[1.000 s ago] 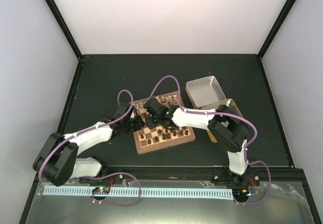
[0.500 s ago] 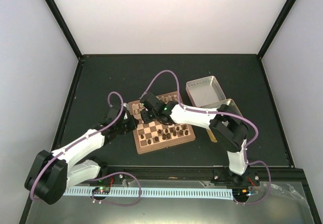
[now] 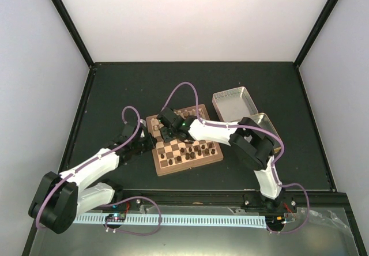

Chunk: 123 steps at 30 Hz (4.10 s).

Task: Set up the chess pieces on the board
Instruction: Pick up the chess piece from the chessboard, then place the chess piece on the chessboard.

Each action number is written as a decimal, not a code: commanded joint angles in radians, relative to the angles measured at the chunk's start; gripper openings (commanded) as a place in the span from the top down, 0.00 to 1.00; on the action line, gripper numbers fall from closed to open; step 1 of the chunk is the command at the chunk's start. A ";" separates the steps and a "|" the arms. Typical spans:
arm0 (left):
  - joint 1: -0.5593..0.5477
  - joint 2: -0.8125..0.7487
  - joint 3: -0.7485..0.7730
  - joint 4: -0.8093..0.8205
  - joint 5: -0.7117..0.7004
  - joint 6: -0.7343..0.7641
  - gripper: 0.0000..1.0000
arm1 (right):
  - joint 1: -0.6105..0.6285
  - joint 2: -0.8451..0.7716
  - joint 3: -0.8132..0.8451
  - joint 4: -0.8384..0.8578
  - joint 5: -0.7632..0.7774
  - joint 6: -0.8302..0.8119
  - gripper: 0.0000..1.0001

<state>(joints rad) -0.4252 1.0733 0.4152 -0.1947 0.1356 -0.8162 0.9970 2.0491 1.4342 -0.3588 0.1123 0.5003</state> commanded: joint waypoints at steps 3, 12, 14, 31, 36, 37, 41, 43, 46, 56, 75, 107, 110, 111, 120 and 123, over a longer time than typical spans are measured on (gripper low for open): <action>0.010 0.004 -0.003 0.005 0.016 0.001 0.88 | -0.005 0.007 0.013 -0.019 0.028 -0.005 0.76; 0.013 0.007 -0.003 0.006 0.019 0.004 0.88 | -0.002 0.026 0.000 -0.054 -0.007 -0.020 0.77; 0.014 0.007 -0.003 0.007 0.019 0.005 0.88 | 0.000 0.031 -0.012 -0.054 -0.019 -0.028 0.78; 0.064 -0.115 -0.053 0.075 0.118 -0.072 0.71 | 0.013 -0.111 -0.253 0.287 -0.144 -0.237 0.92; 0.093 -0.186 -0.088 0.149 0.183 -0.108 0.56 | 0.010 -0.179 -0.342 0.472 -0.204 -0.308 0.92; 0.097 -0.195 -0.093 0.167 0.196 -0.114 0.53 | 0.011 -0.192 -0.358 0.506 -0.211 -0.321 0.92; 0.110 -0.196 -0.115 0.238 0.276 -0.131 0.48 | 0.011 -0.239 -0.419 0.609 -0.232 -0.358 0.92; 0.115 -0.184 -0.118 0.271 0.318 -0.137 0.46 | 0.011 -0.255 -0.447 0.655 -0.243 -0.371 0.92; 0.121 -0.161 -0.113 0.313 0.379 -0.148 0.46 | 0.011 -0.267 -0.469 0.694 -0.264 -0.395 0.92; 0.156 -0.043 -0.112 0.414 0.467 -0.209 0.65 | 0.012 -0.290 -0.524 0.772 -0.310 -0.416 0.92; 0.158 0.019 -0.099 0.420 0.491 -0.133 0.98 | 0.010 -0.276 -0.509 0.740 -0.324 -0.395 0.87; 0.158 -0.115 -0.085 0.349 0.433 -0.184 0.98 | 0.002 -0.316 -0.482 0.521 -0.264 -0.270 0.91; 0.158 -0.122 -0.084 0.338 0.426 -0.163 0.98 | 0.001 -0.337 -0.496 0.533 -0.257 -0.271 0.97; 0.158 -0.123 -0.083 0.329 0.418 -0.149 0.98 | 0.002 -0.345 -0.500 0.532 -0.249 -0.271 0.98; 0.130 -0.206 -0.072 0.244 0.284 0.088 0.98 | -0.003 -0.446 -0.546 0.417 -0.041 -0.204 0.99; 0.037 -0.233 -0.040 0.169 0.130 0.190 0.99 | -0.005 -0.490 -0.550 0.367 0.024 -0.171 0.99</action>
<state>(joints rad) -0.2996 0.8783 0.3073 0.0616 0.4400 -0.7956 0.9981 1.6211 0.8986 0.0742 0.0006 0.2745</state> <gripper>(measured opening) 0.129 0.073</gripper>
